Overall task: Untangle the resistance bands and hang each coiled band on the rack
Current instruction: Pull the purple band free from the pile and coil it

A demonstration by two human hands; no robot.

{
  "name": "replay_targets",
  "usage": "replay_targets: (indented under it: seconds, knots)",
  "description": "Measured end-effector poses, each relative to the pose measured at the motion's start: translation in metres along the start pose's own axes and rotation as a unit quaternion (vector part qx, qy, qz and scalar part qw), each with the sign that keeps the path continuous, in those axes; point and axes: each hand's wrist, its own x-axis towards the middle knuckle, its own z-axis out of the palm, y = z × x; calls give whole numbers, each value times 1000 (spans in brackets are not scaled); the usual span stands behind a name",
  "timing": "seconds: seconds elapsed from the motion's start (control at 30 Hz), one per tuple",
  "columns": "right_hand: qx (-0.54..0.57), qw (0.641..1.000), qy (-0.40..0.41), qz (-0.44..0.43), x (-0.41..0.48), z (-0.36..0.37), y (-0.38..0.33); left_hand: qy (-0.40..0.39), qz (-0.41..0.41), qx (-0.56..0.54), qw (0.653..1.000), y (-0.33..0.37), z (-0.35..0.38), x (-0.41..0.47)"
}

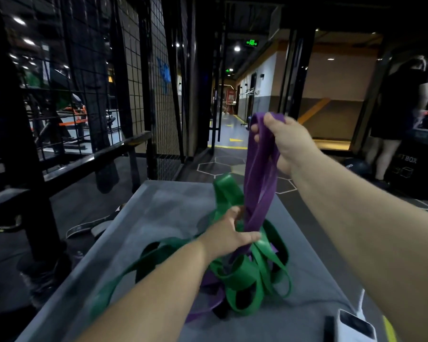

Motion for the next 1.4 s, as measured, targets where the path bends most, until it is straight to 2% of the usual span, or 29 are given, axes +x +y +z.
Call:
replay_targets:
  seconds: [0.13, 0.2, 0.4, 0.5, 0.63, 0.73, 0.8, 0.9, 0.97, 1.1, 1.23, 1.3, 1.4]
  knots:
    - [51, 996, 10, -68, 4, 15, -45, 72, -3, -110, 991, 1, 10, 13]
    - [56, 994, 11, -92, 8, 21, -60, 39, 5, -156, 987, 4, 14, 15]
    - [12, 996, 36, -81, 16, 4, -59, -42, -31, -92, 994, -13, 22, 9]
    - [-10, 997, 54, -57, 18, -16, -54, -54, -36, -129, 990, -29, 7, 0]
    - [-137, 990, 34, -22, 25, -41, -35, 24, -34, -226, 973, -28, -15, -1]
    - [-248, 969, -4, 1, 24, -54, -15, 94, -46, -333, 937, -4, -30, 11]
    - [-274, 961, -41, 16, 21, -58, 2, 141, -37, -399, 905, 20, -44, 19]
    - [-320, 943, -83, 37, 11, -53, 25, 168, -5, -421, 891, 59, -68, 23]
    - [-278, 953, -104, 54, 3, -44, 36, 155, 13, -408, 900, 86, -80, 22]
    - [-103, 979, -148, 94, -7, -27, 48, 142, 51, -377, 914, 129, -91, 22]
    - [-43, 981, -185, 45, -16, -5, 47, 116, 80, -303, 943, 144, -89, 21]
    - [-25, 985, -169, 22, -18, 3, 45, 110, 76, -287, 949, 147, -88, 19]
    - [-45, 991, -126, 18, -17, 7, 44, 142, 64, -241, 958, 145, -90, 14]
